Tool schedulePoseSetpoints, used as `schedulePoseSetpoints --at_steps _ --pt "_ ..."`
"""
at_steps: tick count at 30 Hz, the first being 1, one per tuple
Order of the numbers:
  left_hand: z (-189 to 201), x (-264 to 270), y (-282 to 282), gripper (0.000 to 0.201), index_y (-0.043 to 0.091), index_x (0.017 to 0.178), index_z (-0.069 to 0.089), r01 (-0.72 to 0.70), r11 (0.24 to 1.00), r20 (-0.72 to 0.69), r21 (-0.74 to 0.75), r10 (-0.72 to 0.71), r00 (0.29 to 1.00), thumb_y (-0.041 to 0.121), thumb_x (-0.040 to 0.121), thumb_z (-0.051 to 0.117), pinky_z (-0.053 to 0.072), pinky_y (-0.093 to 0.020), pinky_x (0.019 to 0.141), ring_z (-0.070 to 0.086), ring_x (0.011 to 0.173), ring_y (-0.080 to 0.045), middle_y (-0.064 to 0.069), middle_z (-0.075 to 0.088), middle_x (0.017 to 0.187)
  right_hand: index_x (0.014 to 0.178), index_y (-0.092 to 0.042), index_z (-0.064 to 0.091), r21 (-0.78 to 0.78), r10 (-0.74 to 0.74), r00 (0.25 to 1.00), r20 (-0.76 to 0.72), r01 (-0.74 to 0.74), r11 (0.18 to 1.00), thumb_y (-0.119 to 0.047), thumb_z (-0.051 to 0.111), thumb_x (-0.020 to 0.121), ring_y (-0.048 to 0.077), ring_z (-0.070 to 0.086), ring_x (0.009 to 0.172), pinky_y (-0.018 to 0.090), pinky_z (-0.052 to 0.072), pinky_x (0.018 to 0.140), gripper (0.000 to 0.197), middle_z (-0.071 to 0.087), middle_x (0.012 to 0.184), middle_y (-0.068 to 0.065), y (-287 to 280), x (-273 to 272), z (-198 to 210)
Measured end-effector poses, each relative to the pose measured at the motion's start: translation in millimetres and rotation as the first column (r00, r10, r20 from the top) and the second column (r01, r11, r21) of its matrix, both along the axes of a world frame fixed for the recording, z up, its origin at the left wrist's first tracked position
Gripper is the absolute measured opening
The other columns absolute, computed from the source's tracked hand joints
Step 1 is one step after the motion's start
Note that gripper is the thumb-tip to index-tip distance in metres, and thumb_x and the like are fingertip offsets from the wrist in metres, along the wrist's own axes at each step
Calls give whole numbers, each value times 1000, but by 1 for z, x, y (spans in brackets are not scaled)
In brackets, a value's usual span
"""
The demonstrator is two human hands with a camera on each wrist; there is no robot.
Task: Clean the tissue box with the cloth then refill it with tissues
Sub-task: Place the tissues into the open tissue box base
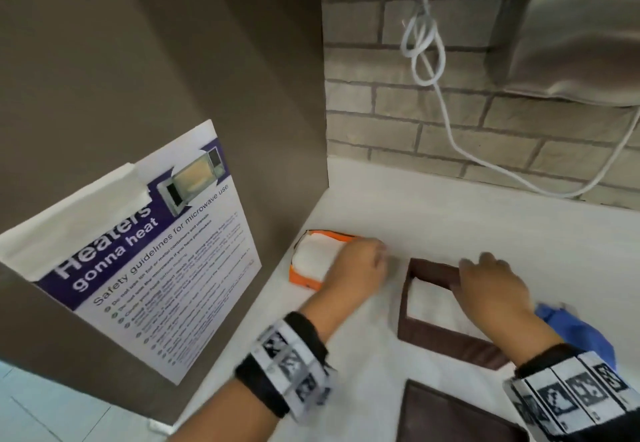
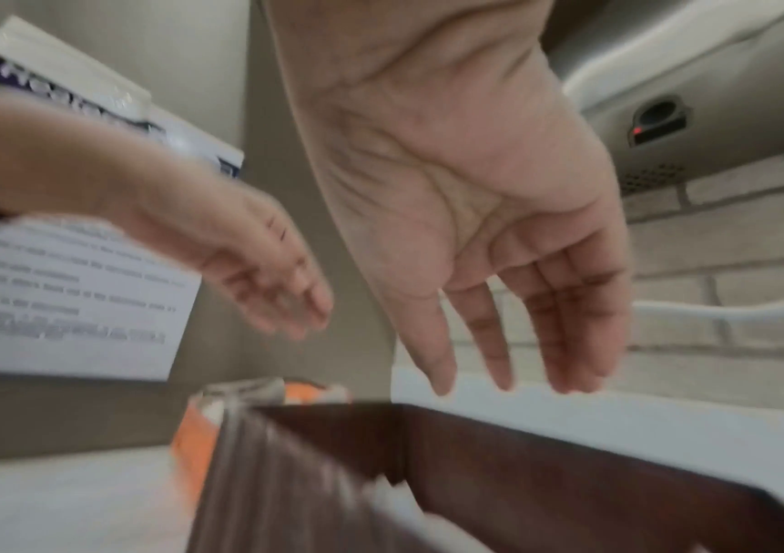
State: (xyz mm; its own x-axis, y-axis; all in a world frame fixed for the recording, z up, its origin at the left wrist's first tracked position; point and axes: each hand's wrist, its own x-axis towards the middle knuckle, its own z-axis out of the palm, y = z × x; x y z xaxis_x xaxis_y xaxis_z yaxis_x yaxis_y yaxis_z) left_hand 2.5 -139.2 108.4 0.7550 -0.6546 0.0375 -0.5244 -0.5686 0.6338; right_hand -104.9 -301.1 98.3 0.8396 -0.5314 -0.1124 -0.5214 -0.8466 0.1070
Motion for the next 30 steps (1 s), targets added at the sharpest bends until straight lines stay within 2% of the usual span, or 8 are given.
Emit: schedulePoseSetpoints --at_steps 4,6,9,13,16,20,25,30 --pt "-18 62 47 34 9 123 60 -274 935 23 225 276 961 12 96 41 46 -34 99 57 116 -28 -12 62 126 127 -27 57 331 196 947 256 -276 903 -30 49 95 32 56 106 35 48 92 34 50 116 13 26 42 21" --pt "-32 79 57 32 7 121 60 -323 878 60 354 324 944 16 96 42 50 -38 95 59 113 -30 -14 63 122 130 -32 55 431 231 954 190 -293 854 -34 50 94 31 54 111 33 46 96 36 44 121 13 41 72 18" --pt "-47 84 61 33 6 120 58 -315 834 121 454 292 949 26 96 46 51 -39 92 58 112 -32 -15 64 119 138 -32 45 468 201 980 -13 -171 867 -42 53 91 32 45 122 36 43 99 48 35 132 12 55 108 -1" --pt "-58 83 57 34 9 122 56 -337 811 175 478 288 942 29 95 52 50 -37 87 56 113 -29 -13 64 118 133 -14 49 311 139 981 -134 -92 946 -38 58 89 31 46 120 36 45 91 51 36 132 13 62 130 -17" --pt "-63 84 56 31 11 119 59 -373 813 200 447 316 927 29 94 56 51 -37 83 57 112 -27 -12 66 114 127 -7 52 280 77 992 -101 -46 959 -26 55 92 31 49 118 36 46 89 40 38 132 13 61 140 -21" --pt "-66 86 60 30 12 121 59 -405 841 185 358 362 914 24 93 57 52 -39 84 58 111 -29 -12 66 114 119 -9 57 290 46 998 -42 -32 956 -11 50 91 32 54 110 33 46 79 29 41 129 14 52 150 -27" --pt "-66 85 66 29 7 120 53 -416 869 148 267 390 909 14 93 55 50 -38 86 61 109 -31 -15 64 114 104 -13 67 366 39 999 -4 -34 930 -12 56 87 26 63 99 27 42 68 20 68 110 7 47 157 -32" --pt "-63 88 68 30 3 115 49 -387 890 66 242 382 922 3 86 53 51 -38 84 60 106 -33 -17 63 112 107 -12 68 396 26 998 60 -48 917 -15 57 88 25 62 104 28 47 75 22 67 111 5 48 157 -28"
